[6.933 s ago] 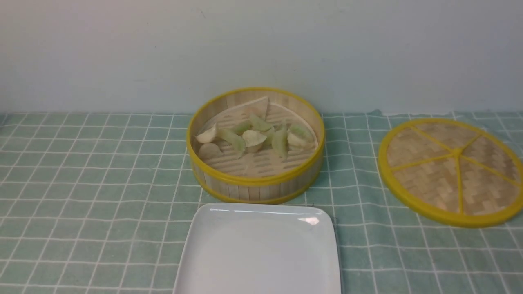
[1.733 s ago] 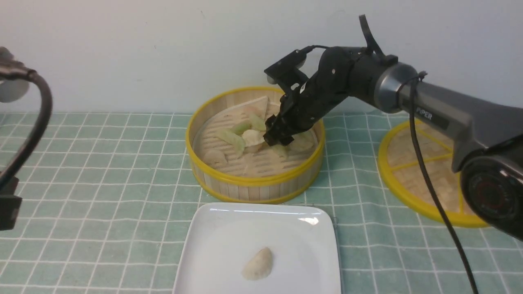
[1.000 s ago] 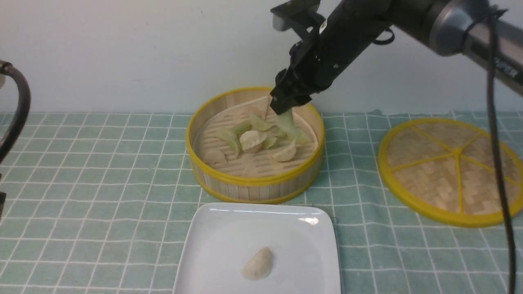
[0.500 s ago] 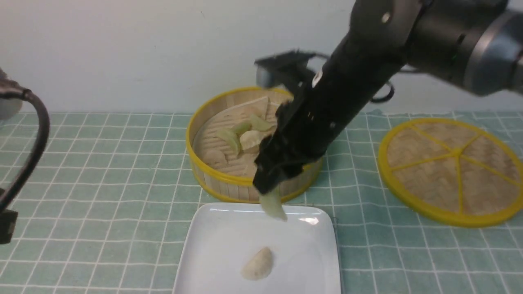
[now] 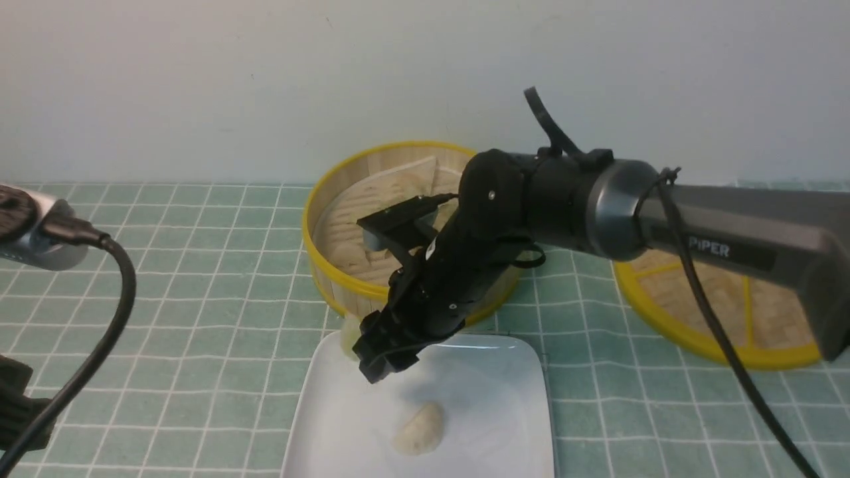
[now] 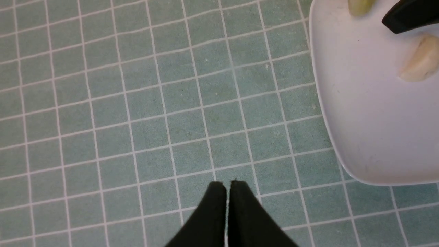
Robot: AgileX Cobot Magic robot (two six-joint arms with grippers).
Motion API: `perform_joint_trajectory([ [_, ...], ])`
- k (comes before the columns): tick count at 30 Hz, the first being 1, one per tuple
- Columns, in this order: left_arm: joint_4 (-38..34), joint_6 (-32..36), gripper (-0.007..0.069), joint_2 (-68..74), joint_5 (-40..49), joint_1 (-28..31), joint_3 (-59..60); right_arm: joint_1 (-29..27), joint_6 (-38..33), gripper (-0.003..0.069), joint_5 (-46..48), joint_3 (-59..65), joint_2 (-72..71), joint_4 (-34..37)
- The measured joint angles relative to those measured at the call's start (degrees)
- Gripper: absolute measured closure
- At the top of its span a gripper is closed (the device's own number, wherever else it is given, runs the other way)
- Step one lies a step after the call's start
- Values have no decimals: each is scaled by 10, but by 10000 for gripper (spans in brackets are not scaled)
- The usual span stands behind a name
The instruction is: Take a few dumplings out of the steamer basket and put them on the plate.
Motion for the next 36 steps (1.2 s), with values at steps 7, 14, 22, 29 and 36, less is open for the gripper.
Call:
perform_joint_trajectory([
  [7,0,5,631,0,0,0,0,0,101,438,144,-104,-69,-108],
  [14,1,13,631,0,0,0,0,-1,191,661,166,-113,-238,-262],
  [22,1,14,631,0,-7,0,0,-1,259,672,140,60,-519,-290],
  [29,0,14,631,0,-58,0,0,-1,320,673,-97,346,-799,-347],
  [36,-25,14,631,0,-119,0,0,-1,440,673,-293,609,-1109,-483],
])
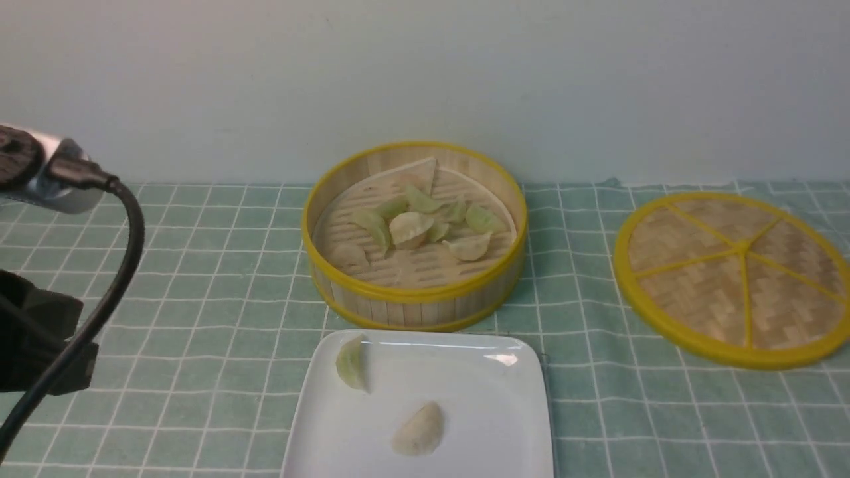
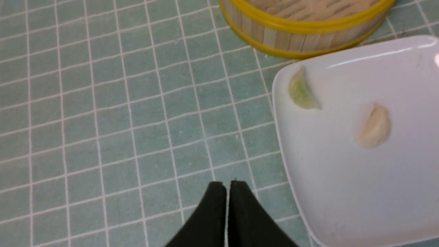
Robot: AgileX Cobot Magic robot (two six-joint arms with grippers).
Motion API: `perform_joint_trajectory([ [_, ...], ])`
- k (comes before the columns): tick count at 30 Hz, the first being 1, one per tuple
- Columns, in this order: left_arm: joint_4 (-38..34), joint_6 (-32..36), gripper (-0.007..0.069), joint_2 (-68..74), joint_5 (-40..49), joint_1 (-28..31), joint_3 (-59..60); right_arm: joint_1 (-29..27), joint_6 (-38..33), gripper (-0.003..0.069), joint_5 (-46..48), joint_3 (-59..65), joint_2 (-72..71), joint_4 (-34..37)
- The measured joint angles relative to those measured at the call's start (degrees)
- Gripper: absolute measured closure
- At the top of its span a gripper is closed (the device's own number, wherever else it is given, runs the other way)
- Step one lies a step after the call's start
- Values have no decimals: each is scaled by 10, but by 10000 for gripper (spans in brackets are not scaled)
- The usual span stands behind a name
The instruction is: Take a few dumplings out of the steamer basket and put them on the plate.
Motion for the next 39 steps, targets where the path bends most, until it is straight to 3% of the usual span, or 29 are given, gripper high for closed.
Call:
perform_joint_trajectory([
  [6,-30,7,631,-8,-62,0,3,0,114,673,-11,68,-109,-118],
  [11,-40,10,631,-99,-117,-1,39,0,156,673,-25,71,-109,-131],
  [18,-41,10,631,-297,-202,-1,117,0,161,673,-28,72,-109,-133],
  [22,-41,10,631,-357,-204,-1,145,0,161,673,-28,72,-109,-133],
  [39,-32,16,631,-406,-226,7,197,0,161,673,-29,72,-109,-133],
])
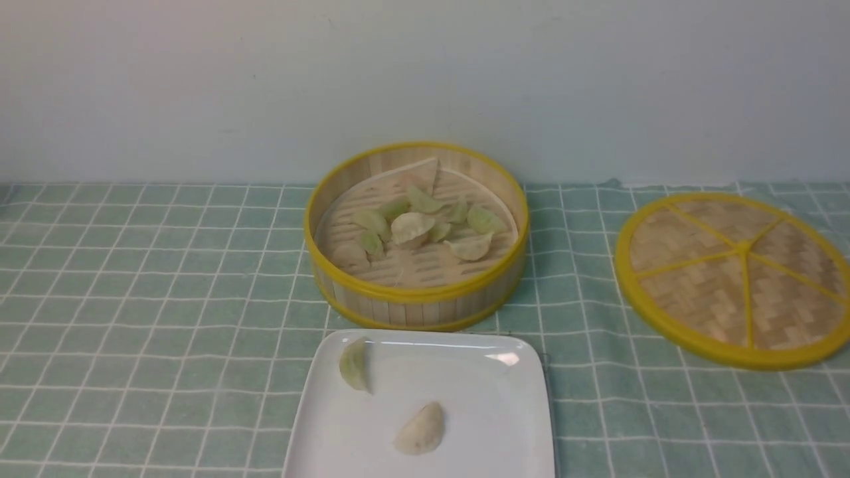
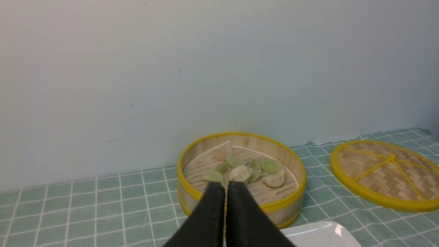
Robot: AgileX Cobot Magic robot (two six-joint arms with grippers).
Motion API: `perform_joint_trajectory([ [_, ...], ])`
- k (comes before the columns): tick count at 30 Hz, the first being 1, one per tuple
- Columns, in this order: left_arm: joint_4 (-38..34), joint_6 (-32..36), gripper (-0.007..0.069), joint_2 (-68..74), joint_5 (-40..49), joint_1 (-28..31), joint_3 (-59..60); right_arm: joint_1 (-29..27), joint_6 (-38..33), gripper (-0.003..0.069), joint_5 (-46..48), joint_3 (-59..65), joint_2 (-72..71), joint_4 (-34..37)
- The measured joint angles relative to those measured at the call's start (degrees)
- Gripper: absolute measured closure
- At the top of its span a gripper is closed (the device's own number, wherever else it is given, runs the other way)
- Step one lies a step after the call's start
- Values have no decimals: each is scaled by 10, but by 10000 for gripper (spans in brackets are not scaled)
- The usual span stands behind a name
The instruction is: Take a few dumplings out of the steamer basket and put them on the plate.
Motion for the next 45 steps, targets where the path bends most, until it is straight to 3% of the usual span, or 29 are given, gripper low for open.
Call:
perform_joint_trajectory([
  [4,-17,29,631,-33,-57,68,86,0,0,673,0,0,0,0],
  [8,-78,97,631,-75,-127,180,220,0,0,673,1,0,0,0],
  [12,-99,125,631,-76,-158,232,314,0,0,673,-1,0,0,0],
  [18,-98,126,631,-76,-159,236,374,0,0,673,-1,0,0,0],
  [45,-97,125,631,-76,-157,233,374,0,0,673,-1,0,0,0],
])
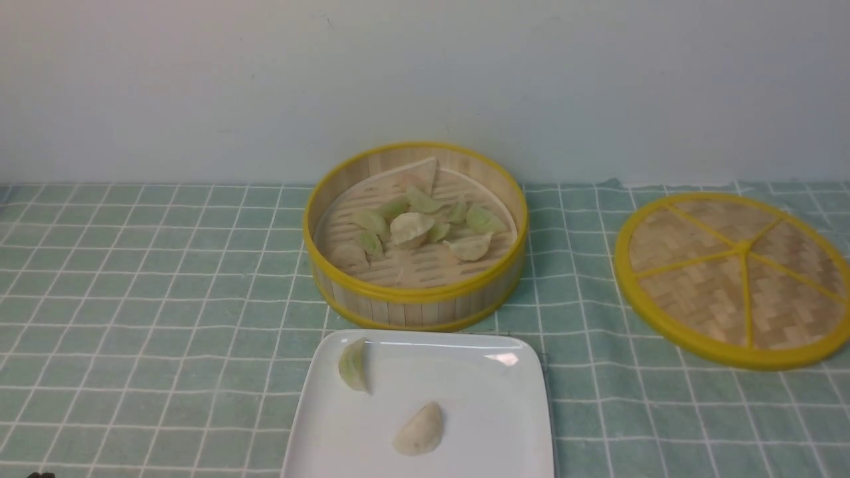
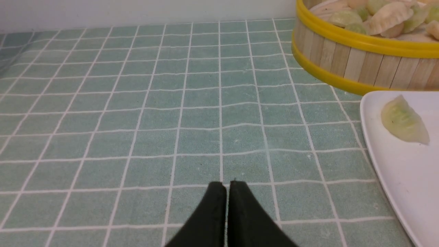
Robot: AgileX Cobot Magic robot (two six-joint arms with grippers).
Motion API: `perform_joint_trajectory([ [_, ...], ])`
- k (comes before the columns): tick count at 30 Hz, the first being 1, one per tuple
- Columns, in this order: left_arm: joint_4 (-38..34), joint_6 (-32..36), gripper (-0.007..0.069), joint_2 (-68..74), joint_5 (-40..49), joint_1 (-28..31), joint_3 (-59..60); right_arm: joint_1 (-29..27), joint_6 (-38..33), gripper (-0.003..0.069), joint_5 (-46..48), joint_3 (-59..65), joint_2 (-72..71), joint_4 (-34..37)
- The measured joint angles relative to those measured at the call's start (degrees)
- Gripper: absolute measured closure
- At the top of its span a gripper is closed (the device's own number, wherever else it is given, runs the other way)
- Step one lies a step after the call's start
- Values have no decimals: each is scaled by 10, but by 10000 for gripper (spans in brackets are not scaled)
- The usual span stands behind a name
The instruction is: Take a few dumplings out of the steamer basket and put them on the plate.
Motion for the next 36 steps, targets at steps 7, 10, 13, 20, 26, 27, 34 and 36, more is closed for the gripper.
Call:
perform_joint_trajectory([
  [7,0,0,631,0,0,0,0,0,-83,673,0,0,0,90],
  [10,0,0,631,0,0,0,0,0,-197,673,2,0,0,206],
  [13,0,0,631,0,0,0,0,0,-285,673,2,0,0,287],
  [20,0,0,631,0,0,0,0,-8,-412,673,7,4,0,398],
  [26,0,0,631,0,0,0,0,-163,-420,673,9,69,0,398],
  [27,0,0,631,0,0,0,0,-189,-420,673,10,83,0,398],
  [34,0,0,631,0,0,0,0,-352,-420,673,15,224,0,374],
  [36,0,0,631,0,0,0,0,-369,-420,673,16,247,0,373],
])
